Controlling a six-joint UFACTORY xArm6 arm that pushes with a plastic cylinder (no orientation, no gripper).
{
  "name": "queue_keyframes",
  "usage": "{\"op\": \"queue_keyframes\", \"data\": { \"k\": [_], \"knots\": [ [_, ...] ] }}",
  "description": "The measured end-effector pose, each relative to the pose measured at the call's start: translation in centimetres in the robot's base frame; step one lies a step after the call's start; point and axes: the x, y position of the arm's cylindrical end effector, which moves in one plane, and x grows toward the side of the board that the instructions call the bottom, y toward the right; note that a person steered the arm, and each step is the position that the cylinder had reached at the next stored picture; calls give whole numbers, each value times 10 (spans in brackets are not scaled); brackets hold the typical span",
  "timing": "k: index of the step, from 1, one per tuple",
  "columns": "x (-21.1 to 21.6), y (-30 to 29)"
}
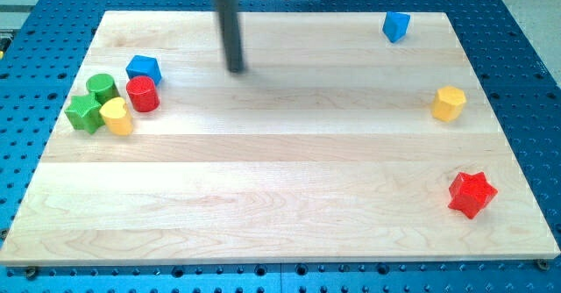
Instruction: Push the blue triangle into the blue cube
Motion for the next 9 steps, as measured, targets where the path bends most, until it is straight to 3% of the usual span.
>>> {"op": "queue_keyframes", "data": {
  "k": [3,4,5,6,7,8,9],
  "knots": [
    [-7,197],
    [-46,278],
    [-106,291],
    [-120,225],
    [-63,166],
    [-63,204],
    [-27,214]
  ]
}}
